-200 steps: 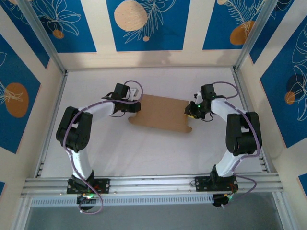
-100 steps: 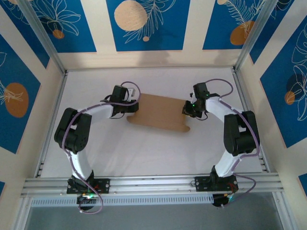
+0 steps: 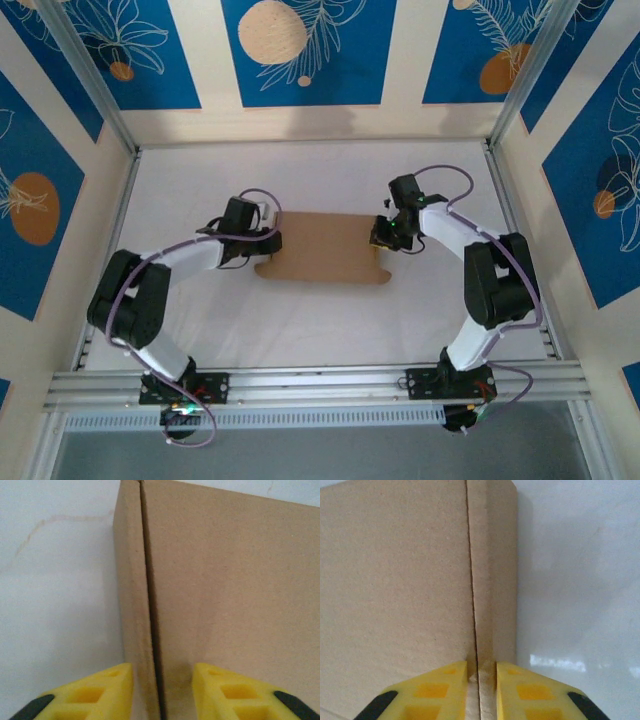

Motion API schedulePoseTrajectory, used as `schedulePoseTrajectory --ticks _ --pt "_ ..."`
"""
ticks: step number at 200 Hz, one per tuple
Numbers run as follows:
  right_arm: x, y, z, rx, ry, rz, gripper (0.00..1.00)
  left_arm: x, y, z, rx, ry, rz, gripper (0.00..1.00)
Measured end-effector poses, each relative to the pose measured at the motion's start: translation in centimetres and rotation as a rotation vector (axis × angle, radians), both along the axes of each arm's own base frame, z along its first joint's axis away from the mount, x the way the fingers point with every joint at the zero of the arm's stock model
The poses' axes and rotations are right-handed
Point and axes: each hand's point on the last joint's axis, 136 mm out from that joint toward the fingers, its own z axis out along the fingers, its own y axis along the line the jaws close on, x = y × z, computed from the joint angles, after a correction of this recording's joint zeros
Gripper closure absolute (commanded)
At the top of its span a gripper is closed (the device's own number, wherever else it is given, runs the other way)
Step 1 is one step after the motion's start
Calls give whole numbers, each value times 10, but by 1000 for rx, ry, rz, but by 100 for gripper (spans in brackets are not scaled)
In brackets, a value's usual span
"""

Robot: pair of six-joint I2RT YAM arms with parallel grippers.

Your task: Fold the paper box

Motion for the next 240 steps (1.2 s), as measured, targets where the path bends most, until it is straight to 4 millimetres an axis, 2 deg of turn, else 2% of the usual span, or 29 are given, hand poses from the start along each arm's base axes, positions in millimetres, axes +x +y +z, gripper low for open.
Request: schedulePoseTrajectory --ticks 25,40,68,89,118,134,161,185,207,224,240 --pt "-14 0 22 3 -8 9 52 -14 3 17 30 15 -16 40" --pt "-18 -4 43 2 -48 -3 50 -14 6 37 36 -10 -4 33" --pt "-30 -11 71 11 -107 -23 48 -20 12 73 29 -80 -4 32" --pt "-48 -13 67 12 -97 -20 45 -30 17 83 21 -99 -4 32" --pt "-77 -15 33 -5 20 -19 36 -45 25 61 59 -44 -10 27" --pt "-83 -17 22 -14 60 -17 34 -48 30 50 90 -24 -2 23" --pt "-74 -12 11 6 85 -4 33 -40 31 37 119 -10 5 24" --pt "-58 -8 4 49 93 -9 34 -21 26 16 146 39 6 33" --pt "-41 -11 4 112 82 -38 35 -3 27 2 161 64 16 39" --pt "-30 -10 6 169 68 -47 35 8 28 -2 157 67 17 41" --pt "-21 -7 9 216 43 -40 35 15 25 -4 135 67 -2 48"
